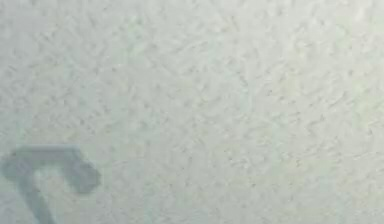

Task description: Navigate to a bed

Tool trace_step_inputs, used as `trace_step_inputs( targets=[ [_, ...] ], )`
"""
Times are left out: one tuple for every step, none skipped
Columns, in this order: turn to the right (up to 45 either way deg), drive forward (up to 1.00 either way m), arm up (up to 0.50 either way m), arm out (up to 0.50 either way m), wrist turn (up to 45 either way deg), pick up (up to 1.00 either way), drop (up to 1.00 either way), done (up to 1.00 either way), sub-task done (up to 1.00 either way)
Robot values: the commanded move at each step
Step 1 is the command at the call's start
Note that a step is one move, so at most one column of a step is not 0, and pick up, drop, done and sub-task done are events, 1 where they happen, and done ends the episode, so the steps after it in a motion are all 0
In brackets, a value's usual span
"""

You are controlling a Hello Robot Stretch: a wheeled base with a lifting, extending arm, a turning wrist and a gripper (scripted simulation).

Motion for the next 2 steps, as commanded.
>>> trace_step_inputs(
  targets=[
    [45.0, 0.0, 0.0, 0.0, 0.0, 0.0, 0.0, 0.0, 0.0],
    [45.0, 0.0, 0.0, 0.0, 0.0, 0.0, 0.0, 0.0, 0.0]
  ],
)
